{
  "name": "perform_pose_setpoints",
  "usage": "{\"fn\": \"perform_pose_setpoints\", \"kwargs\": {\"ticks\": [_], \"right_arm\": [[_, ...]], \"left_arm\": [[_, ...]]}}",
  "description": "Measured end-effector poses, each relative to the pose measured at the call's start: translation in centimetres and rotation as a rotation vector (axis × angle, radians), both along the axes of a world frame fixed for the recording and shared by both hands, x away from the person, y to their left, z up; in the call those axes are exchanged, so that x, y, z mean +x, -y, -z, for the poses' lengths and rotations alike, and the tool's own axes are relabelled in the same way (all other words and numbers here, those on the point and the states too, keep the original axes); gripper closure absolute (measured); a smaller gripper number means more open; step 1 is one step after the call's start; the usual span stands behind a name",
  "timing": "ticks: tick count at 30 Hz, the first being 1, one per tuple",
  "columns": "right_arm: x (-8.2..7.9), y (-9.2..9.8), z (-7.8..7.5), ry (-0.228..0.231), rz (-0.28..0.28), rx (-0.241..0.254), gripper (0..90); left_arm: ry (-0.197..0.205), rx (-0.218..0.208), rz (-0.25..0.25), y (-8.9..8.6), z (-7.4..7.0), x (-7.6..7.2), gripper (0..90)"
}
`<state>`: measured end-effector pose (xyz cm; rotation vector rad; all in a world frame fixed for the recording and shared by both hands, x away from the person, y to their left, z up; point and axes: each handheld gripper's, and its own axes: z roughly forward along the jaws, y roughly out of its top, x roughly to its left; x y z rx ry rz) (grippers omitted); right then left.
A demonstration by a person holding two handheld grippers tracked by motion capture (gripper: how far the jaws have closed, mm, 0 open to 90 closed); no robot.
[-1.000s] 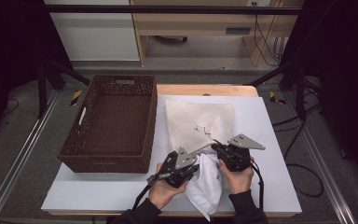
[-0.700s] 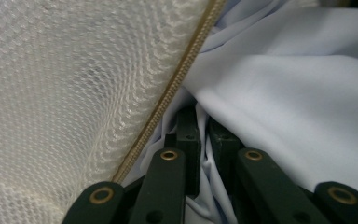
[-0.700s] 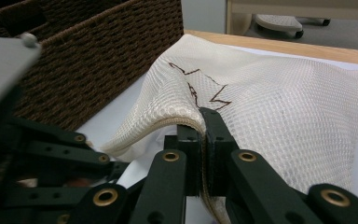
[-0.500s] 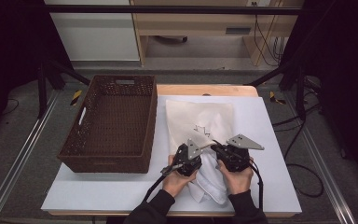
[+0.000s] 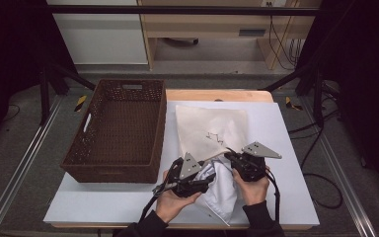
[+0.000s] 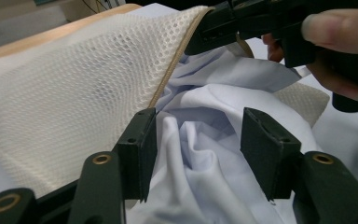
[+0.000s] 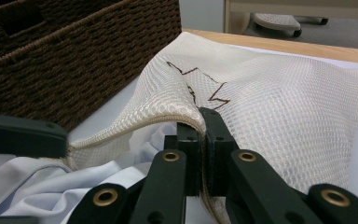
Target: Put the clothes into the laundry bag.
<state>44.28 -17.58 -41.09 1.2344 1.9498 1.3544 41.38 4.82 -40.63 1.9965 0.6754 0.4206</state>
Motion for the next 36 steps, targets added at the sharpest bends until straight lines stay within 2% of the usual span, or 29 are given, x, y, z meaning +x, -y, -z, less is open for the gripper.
{"fn": "perform_pose_setpoints", "kwargs": {"ticks": [3, 6, 9, 11, 17, 22, 24, 28, 31, 36], "right_arm": [[0.0, 0.0, 0.0, -0.002, -0.001, 0.001, 87.6], [0.0, 0.1, 0.0, -0.002, 0.001, 0.000, 87.7], [0.1, 0.0, 0.1, -0.005, -0.003, 0.005, 87.6], [0.1, 0.0, 0.1, -0.007, -0.004, 0.003, 87.6], [0.1, -0.2, 0.2, -0.010, -0.010, -0.004, 87.6], [0.1, -0.2, 0.2, -0.010, -0.011, -0.006, 87.6], [0.1, -0.3, 0.3, -0.013, -0.015, -0.006, 87.6], [0.1, -0.4, 0.3, -0.011, -0.013, -0.010, 87.6], [0.1, -0.3, 0.2, -0.011, -0.013, -0.007, 87.6], [0.1, -0.2, 0.2, -0.009, -0.009, -0.003, 87.6]], "left_arm": [[-0.017, 0.010, -0.006, -1.2, -0.5, -0.3, 40.8], [-0.046, 0.042, -0.008, -2.3, -0.1, -0.9, 37.6], [-0.076, 0.072, -0.007, -3.2, 0.9, -1.4, 35.1], [-0.106, 0.072, -0.013, -3.5, 1.6, -1.3, 32.5], [-0.152, 0.144, -0.032, -2.4, 4.7, -0.7, 30.0], [-0.161, 0.182, -0.075, -2.1, 5.6, -0.3, 44.2], [-0.134, 0.229, -0.097, -1.9, 5.6, -0.4, 51.7], [-0.106, 0.282, -0.122, -1.8, 5.8, -0.5, 66.4], [-0.099, 0.286, -0.120, -1.9, 5.6, -0.6, 73.8], [-0.117, 0.229, -0.095, -2.7, 4.5, -0.4, 78.4]]}}
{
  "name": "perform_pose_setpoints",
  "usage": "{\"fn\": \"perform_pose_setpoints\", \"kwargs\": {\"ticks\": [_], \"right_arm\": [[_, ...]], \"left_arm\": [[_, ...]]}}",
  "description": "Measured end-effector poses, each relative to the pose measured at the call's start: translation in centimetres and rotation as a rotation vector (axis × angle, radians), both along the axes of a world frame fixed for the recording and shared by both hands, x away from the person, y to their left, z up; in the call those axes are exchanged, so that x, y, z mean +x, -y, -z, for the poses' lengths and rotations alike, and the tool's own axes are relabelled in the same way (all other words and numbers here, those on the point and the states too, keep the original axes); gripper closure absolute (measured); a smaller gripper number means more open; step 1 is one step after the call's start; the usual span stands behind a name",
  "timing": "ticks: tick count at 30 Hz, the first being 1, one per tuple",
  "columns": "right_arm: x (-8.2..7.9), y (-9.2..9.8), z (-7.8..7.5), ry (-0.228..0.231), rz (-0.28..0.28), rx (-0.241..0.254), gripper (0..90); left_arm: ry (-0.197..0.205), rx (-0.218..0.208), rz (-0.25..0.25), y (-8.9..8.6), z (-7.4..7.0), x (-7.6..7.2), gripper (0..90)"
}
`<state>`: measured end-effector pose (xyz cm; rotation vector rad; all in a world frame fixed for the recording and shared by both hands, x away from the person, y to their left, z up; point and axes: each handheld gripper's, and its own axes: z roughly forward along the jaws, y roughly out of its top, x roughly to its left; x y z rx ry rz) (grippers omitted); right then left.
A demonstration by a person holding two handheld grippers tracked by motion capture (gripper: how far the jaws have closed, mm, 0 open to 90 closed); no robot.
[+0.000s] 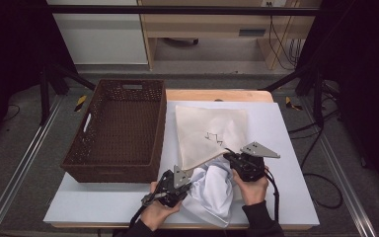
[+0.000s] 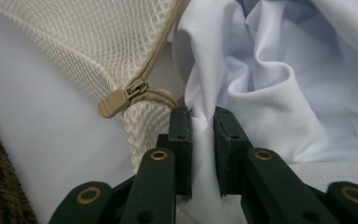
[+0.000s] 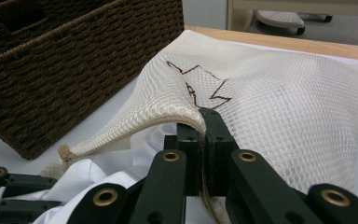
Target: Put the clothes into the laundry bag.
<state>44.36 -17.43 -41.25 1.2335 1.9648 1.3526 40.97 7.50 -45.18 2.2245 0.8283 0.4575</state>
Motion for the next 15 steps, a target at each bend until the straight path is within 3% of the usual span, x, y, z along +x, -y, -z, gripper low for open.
{"fn": "perform_pose_setpoints", "kwargs": {"ticks": [6, 8, 15], "right_arm": [[0.0, 0.0, -0.1, -0.001, 0.002, 0.007, 87.6], [0.0, 0.0, -0.1, 0.002, 0.001, 0.004, 87.7], [0.0, 0.0, -0.1, 0.004, 0.002, 0.006, 87.7]], "left_arm": [[0.060, 0.007, 0.035, 0.7, -2.5, -0.3, 78.5], [0.065, -0.011, 0.047, 1.1, -3.1, -0.1, 78.5], [0.013, -0.155, 0.075, 3.3, -2.8, 2.1, 80.6]]}}
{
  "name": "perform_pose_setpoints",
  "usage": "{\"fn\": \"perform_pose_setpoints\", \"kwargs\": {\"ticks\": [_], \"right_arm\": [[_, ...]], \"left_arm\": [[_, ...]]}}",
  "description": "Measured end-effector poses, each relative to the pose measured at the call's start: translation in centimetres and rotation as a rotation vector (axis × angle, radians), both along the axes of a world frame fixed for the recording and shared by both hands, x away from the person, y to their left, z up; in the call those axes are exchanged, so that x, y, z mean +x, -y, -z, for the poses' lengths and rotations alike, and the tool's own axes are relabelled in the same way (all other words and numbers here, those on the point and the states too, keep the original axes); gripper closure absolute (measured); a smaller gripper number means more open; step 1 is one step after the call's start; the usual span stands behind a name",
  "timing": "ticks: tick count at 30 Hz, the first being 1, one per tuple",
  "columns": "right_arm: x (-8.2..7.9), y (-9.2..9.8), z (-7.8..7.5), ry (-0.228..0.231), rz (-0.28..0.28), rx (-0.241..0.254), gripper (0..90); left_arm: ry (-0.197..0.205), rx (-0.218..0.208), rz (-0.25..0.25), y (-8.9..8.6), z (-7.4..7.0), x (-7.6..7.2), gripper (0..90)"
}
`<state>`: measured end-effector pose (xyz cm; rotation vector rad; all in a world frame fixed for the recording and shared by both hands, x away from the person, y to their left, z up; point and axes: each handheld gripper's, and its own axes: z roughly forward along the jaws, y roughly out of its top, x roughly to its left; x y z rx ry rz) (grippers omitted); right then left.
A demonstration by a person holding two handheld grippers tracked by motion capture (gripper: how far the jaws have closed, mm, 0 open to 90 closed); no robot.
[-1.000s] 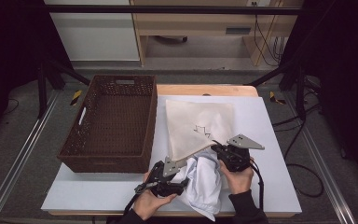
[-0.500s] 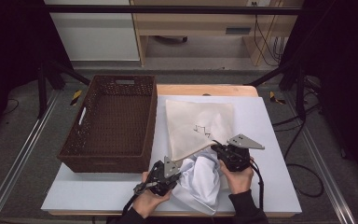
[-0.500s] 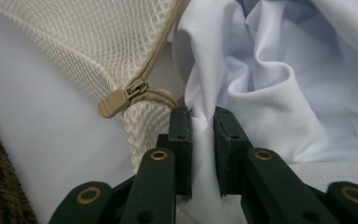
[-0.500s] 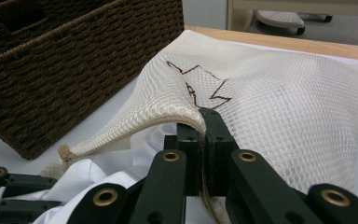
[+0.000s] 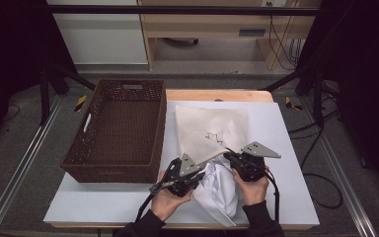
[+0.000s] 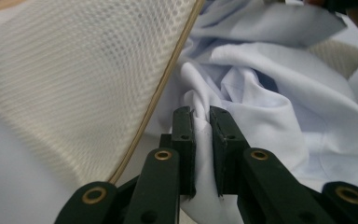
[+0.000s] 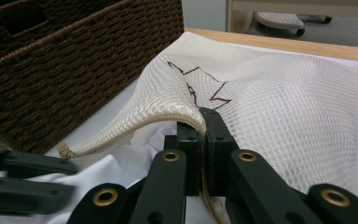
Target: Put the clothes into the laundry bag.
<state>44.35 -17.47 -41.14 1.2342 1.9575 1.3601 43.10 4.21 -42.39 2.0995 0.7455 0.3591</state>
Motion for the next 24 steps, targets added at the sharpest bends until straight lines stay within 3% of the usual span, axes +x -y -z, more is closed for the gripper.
{"fn": "perform_pose_setpoints", "kwargs": {"ticks": [6, 11, 16, 24], "right_arm": [[0.0, 0.1, -0.1, 0.000, -0.001, 0.006, 87.7], [0.0, 0.3, -0.1, 0.002, 0.006, 0.013, 87.7], [0.0, 0.2, 0.0, -0.003, 0.002, 0.012, 87.7], [0.1, 0.3, 0.0, -0.003, 0.006, 0.009, 87.7]], "left_arm": [[0.018, 0.035, -0.052, 3.2, 2.0, 2.2, 80.9], [0.095, 0.082, -0.092, 4.7, 3.4, 3.4, 80.6], [0.104, 0.066, -0.098, 4.2, 3.7, 3.5, 76.4], [0.071, -0.018, -0.035, 1.7, 1.3, 1.1, 50.2]]}}
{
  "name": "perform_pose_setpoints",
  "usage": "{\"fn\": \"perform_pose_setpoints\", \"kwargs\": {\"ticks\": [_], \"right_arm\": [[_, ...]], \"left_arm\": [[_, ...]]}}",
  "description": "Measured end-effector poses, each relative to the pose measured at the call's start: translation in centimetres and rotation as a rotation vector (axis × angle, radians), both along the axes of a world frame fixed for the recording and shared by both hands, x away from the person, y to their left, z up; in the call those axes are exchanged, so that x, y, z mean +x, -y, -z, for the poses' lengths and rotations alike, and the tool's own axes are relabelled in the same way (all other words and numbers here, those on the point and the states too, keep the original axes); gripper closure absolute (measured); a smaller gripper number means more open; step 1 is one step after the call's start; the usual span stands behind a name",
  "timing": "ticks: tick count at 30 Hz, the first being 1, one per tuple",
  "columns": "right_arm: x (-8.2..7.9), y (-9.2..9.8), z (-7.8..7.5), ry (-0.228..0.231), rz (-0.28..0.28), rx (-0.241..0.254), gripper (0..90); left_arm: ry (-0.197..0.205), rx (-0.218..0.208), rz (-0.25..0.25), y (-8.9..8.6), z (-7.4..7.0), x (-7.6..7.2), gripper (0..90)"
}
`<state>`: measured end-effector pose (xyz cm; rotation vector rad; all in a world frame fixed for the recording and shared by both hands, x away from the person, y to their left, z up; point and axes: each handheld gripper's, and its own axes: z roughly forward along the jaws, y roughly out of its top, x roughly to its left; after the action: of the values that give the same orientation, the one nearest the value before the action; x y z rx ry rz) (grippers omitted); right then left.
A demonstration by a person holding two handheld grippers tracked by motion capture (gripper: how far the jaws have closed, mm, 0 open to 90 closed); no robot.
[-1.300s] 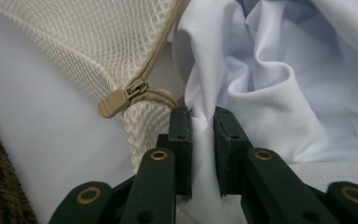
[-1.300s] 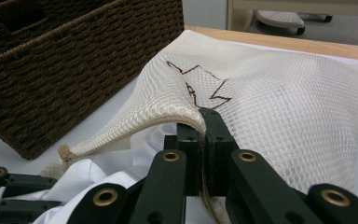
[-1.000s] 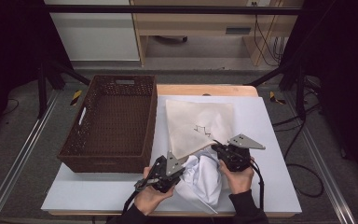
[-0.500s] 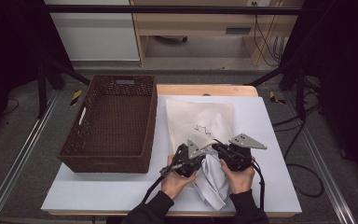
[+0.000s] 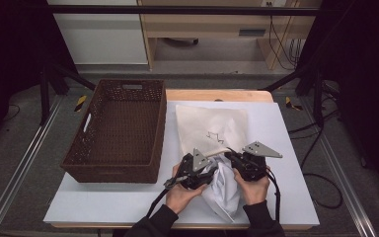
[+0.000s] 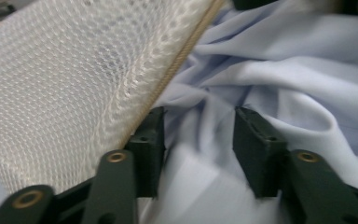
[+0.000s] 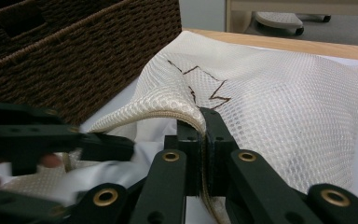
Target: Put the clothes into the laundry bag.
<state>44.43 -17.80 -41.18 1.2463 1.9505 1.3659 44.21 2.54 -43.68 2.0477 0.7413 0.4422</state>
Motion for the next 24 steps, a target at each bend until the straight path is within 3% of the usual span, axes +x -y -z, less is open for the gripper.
{"fn": "perform_pose_setpoints", "kwargs": {"ticks": [6, 9, 13, 17, 19, 21, 24], "right_arm": [[0.0, -0.2, 0.0, 0.001, -0.002, -0.010, 87.7], [0.0, -0.1, 0.0, 0.000, 0.001, -0.006, 87.7], [0.0, -0.1, 0.0, 0.000, 0.000, -0.008, 87.7], [0.0, -0.1, 0.0, 0.000, 0.000, -0.009, 87.7], [-0.1, -0.1, 0.0, 0.000, -0.001, -0.011, 87.7], [-0.1, -0.1, 0.0, 0.000, -0.001, -0.008, 87.7], [0.0, 0.0, 0.0, 0.001, -0.001, -0.007, 87.7]], "left_arm": [[0.012, -0.016, 0.040, -1.8, -2.3, -2.3, 39.7], [-0.015, -0.013, 0.052, -2.5, -2.6, -3.1, 36.7], [-0.063, 0.010, 0.091, -2.2, -1.7, -4.4, 34.4], [-0.099, 0.047, 0.111, -0.9, 0.3, -4.9, 34.0], [-0.128, 0.068, 0.108, -0.3, 1.6, -4.5, 39.5], [-0.130, 0.108, 0.082, 0.1, 2.7, -3.8, 56.4], [-0.160, 0.079, 0.072, 0.1, 3.2, -2.7, 77.0]]}}
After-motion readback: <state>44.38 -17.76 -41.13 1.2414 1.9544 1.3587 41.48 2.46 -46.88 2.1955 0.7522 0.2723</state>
